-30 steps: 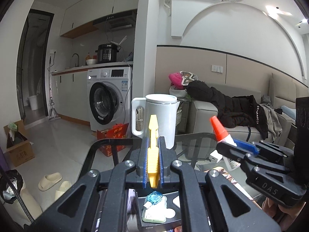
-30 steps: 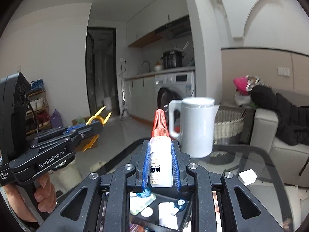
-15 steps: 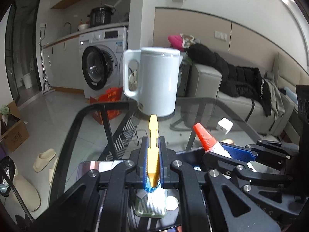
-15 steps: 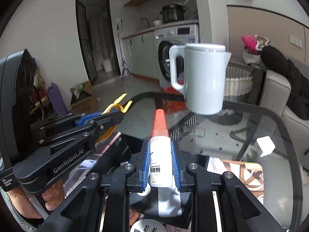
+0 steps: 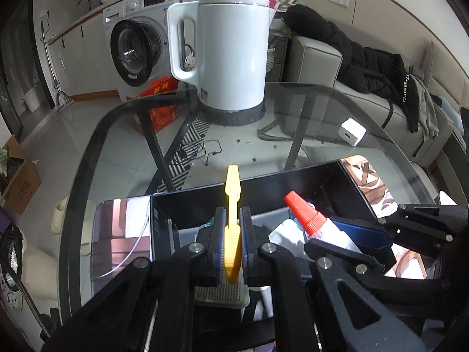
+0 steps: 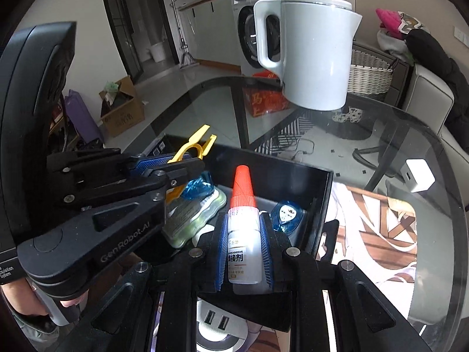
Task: Organize rigid objects
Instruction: 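Open both tools to drop the glue bottle and clip into the box, then move the left tool to the orange screwdriver while the right tool reaches the silver USB hub, then close the left tool on the screwdriver handle while the right tool grasps the USB hub, then lift the screwdriver with the left tool while the right tool lifts the USB hub, then carry the screwdriver and USB hub over the black box and lower them inside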
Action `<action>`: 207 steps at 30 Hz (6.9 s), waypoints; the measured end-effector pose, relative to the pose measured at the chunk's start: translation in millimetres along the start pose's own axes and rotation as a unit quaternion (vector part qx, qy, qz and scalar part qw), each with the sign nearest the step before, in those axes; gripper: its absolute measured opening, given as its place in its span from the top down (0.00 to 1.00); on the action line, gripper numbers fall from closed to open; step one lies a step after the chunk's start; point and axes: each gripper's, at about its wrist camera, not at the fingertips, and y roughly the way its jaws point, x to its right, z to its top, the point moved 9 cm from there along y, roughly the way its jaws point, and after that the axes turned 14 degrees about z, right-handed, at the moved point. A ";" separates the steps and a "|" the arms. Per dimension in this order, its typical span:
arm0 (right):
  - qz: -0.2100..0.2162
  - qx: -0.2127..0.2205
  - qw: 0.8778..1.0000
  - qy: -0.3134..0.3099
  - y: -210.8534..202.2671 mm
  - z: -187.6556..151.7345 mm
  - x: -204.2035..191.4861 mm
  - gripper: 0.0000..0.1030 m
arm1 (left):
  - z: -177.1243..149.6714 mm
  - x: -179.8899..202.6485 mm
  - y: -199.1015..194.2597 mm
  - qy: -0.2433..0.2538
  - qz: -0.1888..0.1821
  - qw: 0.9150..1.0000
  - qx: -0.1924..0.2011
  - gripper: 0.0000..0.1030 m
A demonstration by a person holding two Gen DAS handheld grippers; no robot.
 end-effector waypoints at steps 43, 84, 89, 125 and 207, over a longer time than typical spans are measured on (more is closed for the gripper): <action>-0.010 0.025 1.000 -0.008 -76.3 -32.4 -22.1 0.63 | -33.9 -9.7 -76.0 0.019 -0.012 0.999 0.023 0.57; 0.008 -0.053 0.999 0.007 -36.9 -80.2 -7.8 0.54 | -101.7 11.2 -36.2 0.061 -0.041 0.994 -0.084 0.81; 0.015 -0.058 0.998 0.003 -27.1 -76.2 -17.9 0.54 | -105.9 -5.7 -35.5 0.056 -0.032 0.994 -0.085 0.81; -0.003 -0.110 0.993 -0.030 10.3 -93.4 -26.8 0.43 | -115.7 -15.8 -21.9 0.073 -0.010 0.992 -0.103 0.76; -0.031 0.344 0.932 -0.105 -160.9 42.5 -70.3 0.43 | 35.0 -60.3 -165.2 -0.090 0.010 0.947 0.309 0.76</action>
